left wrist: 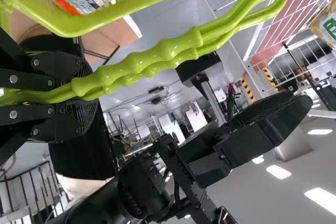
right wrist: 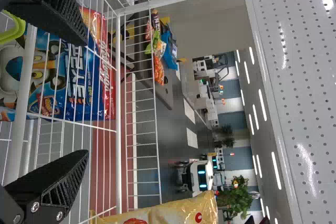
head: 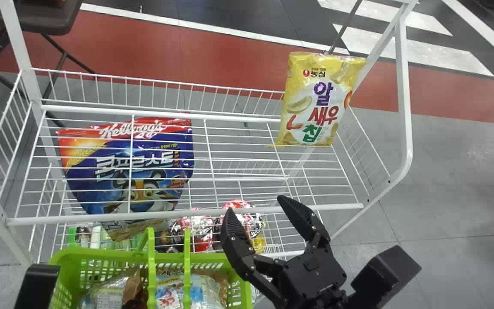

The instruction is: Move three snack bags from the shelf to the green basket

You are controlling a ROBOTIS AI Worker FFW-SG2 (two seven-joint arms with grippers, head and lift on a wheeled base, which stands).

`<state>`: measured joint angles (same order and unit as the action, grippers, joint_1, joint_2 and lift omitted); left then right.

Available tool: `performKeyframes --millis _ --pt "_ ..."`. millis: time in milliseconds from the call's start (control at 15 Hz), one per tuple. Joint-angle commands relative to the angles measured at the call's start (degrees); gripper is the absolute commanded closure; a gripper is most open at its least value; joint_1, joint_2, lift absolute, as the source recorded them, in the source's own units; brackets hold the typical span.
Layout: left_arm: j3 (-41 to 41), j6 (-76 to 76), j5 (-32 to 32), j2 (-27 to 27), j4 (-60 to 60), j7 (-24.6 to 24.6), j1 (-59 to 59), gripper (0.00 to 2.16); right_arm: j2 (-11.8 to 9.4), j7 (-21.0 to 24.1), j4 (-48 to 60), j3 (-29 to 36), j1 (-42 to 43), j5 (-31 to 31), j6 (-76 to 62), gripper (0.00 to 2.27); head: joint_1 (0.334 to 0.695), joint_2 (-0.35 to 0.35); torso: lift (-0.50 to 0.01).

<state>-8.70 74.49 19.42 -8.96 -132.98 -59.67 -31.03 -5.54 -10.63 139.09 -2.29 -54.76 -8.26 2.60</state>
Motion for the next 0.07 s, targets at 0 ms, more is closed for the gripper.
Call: performKeyframes --millis 0 --pt "0.0 0.0 0.0 0.0 -0.1 0.0 -0.1 1.82 0.0 0.0 0.0 0.0 0.0 0.0 0.0 0.08 0.695 -0.350 -0.047"
